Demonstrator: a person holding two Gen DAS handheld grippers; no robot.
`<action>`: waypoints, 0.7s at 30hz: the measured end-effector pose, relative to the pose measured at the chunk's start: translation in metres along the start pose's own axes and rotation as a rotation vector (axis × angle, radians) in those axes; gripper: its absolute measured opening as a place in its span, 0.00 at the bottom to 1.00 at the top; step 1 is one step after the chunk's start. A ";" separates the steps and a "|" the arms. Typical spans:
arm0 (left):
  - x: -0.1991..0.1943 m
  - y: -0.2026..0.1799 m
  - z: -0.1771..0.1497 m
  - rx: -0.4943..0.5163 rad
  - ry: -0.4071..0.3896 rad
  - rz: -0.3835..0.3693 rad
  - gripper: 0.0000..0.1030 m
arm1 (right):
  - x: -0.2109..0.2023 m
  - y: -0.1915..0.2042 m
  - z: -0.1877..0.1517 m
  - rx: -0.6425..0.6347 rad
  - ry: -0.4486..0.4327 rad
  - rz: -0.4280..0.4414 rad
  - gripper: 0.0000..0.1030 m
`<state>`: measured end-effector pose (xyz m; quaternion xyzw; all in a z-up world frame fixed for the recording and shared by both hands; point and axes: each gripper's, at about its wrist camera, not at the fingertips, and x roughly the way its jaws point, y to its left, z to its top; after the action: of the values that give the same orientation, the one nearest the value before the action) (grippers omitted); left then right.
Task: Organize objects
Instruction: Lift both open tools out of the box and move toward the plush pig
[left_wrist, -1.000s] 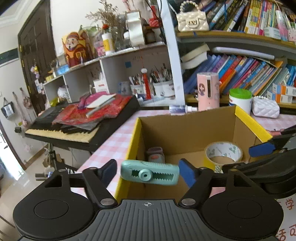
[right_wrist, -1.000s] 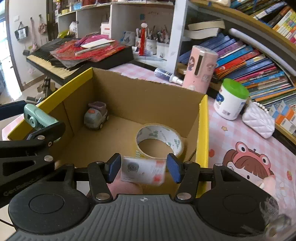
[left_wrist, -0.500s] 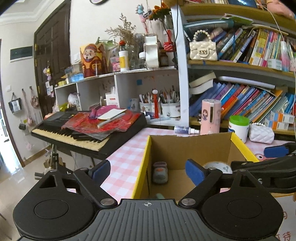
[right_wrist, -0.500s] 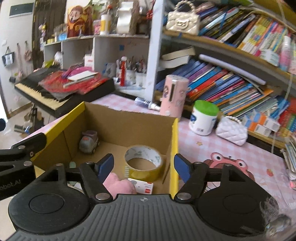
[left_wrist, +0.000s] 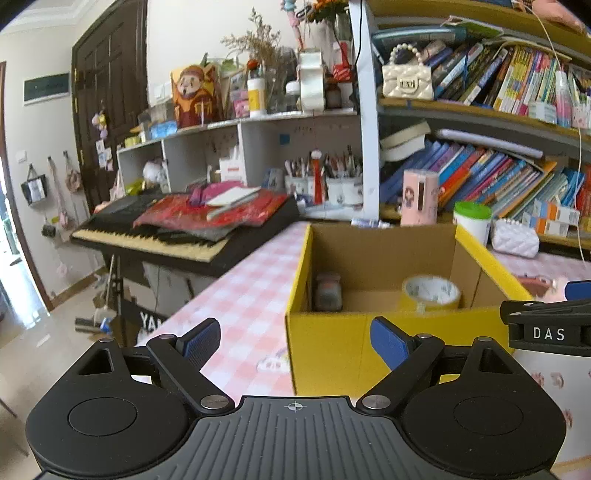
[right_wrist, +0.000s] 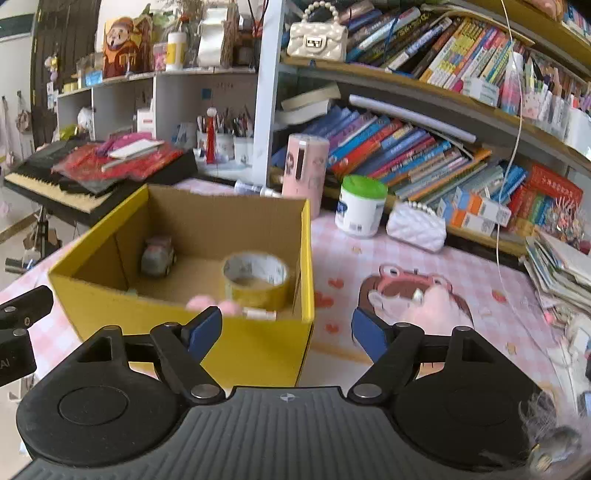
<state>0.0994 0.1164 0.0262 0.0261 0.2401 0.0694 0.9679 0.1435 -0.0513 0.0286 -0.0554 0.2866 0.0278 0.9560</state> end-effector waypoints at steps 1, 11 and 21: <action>-0.002 0.002 -0.004 -0.001 0.012 0.001 0.88 | -0.003 0.001 -0.004 -0.002 0.008 -0.001 0.74; -0.025 0.016 -0.031 -0.007 0.082 0.009 0.88 | -0.030 0.017 -0.035 -0.016 0.040 -0.012 0.77; -0.046 0.021 -0.050 0.021 0.128 0.011 0.94 | -0.053 0.028 -0.063 -0.039 0.079 -0.074 0.91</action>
<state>0.0333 0.1314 0.0053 0.0330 0.3023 0.0738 0.9498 0.0621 -0.0324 0.0029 -0.0856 0.3212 -0.0042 0.9431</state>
